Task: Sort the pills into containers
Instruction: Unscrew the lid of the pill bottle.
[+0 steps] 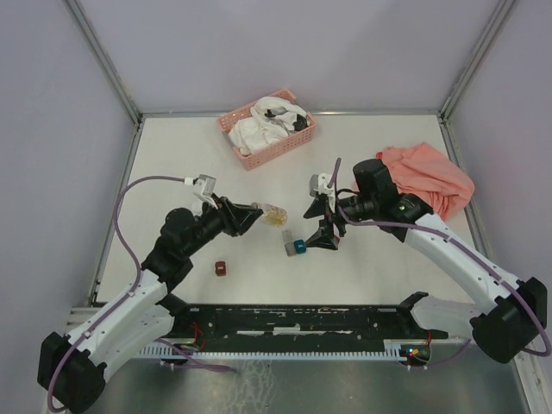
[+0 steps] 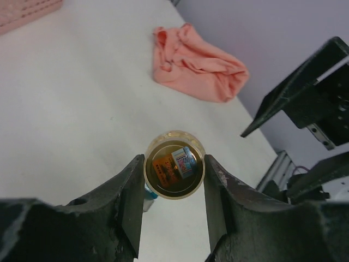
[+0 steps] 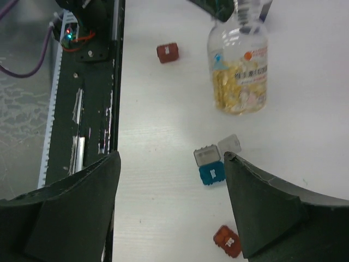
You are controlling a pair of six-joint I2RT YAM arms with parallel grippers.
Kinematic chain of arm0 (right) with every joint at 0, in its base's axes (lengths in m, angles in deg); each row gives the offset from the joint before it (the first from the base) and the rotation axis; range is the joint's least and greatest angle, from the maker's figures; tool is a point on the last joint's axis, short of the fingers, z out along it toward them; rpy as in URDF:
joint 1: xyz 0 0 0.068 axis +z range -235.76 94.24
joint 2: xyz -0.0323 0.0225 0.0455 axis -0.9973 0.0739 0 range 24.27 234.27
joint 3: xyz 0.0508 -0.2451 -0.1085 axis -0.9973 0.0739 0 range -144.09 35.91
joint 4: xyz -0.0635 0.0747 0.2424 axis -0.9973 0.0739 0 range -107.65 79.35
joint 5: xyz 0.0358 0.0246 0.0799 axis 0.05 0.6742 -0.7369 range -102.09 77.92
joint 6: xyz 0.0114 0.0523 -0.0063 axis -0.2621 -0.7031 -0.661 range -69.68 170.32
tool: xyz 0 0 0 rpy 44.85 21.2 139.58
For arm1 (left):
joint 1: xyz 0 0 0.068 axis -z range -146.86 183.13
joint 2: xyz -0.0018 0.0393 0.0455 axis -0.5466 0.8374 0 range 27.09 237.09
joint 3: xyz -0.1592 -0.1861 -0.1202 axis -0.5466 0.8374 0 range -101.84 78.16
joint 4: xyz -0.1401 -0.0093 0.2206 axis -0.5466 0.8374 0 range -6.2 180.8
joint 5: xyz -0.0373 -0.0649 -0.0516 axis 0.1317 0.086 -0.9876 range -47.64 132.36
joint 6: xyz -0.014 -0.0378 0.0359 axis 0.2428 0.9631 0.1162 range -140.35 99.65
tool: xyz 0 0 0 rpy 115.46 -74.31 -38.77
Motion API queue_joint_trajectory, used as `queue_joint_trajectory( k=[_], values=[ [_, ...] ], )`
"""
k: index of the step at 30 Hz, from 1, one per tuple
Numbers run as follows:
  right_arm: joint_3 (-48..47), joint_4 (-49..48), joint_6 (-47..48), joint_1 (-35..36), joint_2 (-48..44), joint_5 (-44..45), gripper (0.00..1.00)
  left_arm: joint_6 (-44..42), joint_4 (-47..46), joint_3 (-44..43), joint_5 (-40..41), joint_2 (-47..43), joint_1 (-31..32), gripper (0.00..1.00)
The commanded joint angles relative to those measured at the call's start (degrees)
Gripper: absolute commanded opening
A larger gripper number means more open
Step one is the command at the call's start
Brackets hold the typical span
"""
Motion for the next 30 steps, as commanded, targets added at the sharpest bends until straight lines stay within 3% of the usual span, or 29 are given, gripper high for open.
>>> queue_joint_trajectory(
  k=[1,4,13,18,30],
  values=[
    [3.9,-18.1,-8.7,-0.2,-5.0,-6.7,0.85,11.4,-19.3,4.6,-6.7,-4.5,2.6,0.03],
    [4.0,-18.9,-8.9,-0.3,-5.5,-5.0,0.86,13.8,-24.4,6.9,-6.4,-4.4,5.7,0.03],
    [5.4,-17.1,-4.0,-0.2,-5.7,-5.0,0.93,11.7,-26.5,5.2,0.1,0.1,15.7,0.03],
    [5.3,-15.1,-3.4,0.4,-3.3,-8.3,1.00,11.4,-27.6,4.5,0.9,2.6,17.3,0.03],
    [5.6,-16.1,-5.1,5.0,2.0,-2.7,0.98,11.5,-27.9,5.1,3.9,2.0,18.6,0.03]
  ],
)
